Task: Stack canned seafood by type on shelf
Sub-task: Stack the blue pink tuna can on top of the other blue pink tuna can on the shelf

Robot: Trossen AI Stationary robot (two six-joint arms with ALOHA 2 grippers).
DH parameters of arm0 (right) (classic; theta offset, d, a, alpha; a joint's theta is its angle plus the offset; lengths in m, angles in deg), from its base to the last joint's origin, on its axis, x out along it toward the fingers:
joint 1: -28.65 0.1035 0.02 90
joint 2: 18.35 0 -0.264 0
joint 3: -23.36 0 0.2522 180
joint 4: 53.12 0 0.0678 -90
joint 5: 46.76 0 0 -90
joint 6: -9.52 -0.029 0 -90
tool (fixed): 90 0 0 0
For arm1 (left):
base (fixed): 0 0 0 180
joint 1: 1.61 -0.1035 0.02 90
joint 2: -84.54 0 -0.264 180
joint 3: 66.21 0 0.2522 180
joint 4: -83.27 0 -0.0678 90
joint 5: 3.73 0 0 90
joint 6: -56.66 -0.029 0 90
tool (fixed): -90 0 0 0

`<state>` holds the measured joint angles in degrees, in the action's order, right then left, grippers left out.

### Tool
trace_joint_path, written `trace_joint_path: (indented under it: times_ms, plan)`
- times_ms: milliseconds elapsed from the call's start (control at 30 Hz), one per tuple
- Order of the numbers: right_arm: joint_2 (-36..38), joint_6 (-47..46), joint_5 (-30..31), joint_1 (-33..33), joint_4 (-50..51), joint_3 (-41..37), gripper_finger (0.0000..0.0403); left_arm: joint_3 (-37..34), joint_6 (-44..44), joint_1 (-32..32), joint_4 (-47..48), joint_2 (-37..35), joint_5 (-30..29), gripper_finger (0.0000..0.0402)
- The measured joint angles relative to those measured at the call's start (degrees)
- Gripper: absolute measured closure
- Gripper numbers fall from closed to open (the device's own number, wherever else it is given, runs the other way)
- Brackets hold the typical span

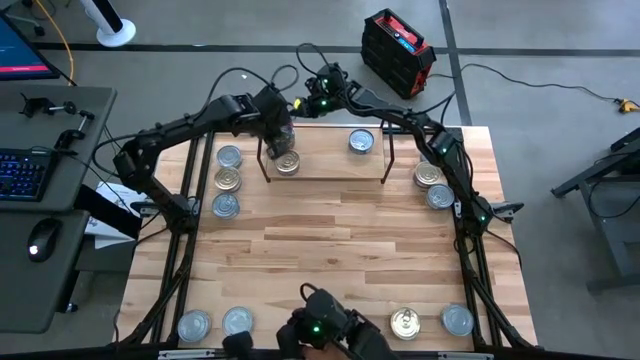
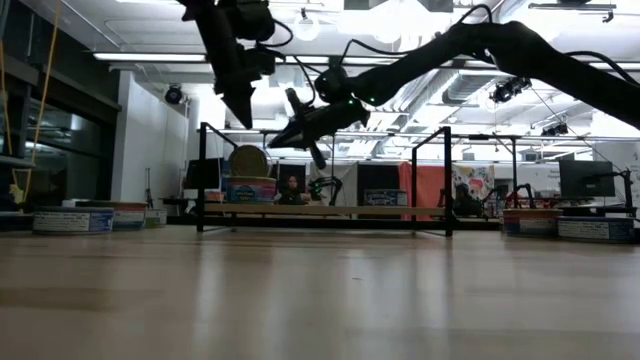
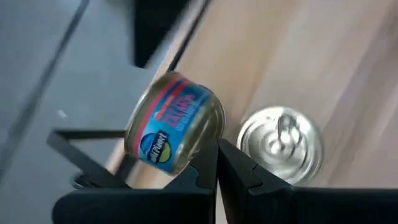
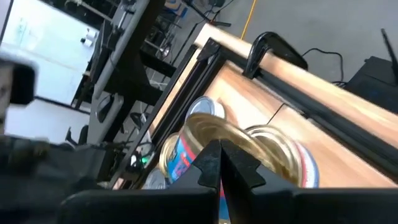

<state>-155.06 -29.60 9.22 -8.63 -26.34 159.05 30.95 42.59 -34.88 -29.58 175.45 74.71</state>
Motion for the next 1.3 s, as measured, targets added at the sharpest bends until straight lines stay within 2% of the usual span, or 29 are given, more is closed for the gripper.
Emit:
trace_joint_path:
  times_ms: [100, 233, 600, 800, 1300]
  plan:
    - [0.0, -1.78, 1.2, -0.22, 0.05, 0.0, 0.0403, 0.0, -7.83, 1.12, 0.34, -0.02, -0.36, 0.0401]
    - [0.0, -3.99, 4.07, -0.09, 0.0, 0.0, 0.0403, 0.05, -12.19, 1.82, 0.23, 0.47, -0.42, 0.0401]
    - [-0.03, -7.16, 6.97, 0.31, 1.18, -0.02, 0.0403, 0.0, -13.2, 2.5, 0.08, 6.36, -1.77, 0.0401]
    - [-3.49, -9.08, 3.84, 0.69, 0.04, -0.05, 0.0403, 0.02, -13.2, 2.66, -0.01, 6.32, -5.47, 0.0401]
    - [-4.35, -7.85, 1.4, 0.63, -2.66, -0.07, 0.0403, 0.0, -12.63, -0.03, 0.04, 6.32, -2.97, 0.0401]
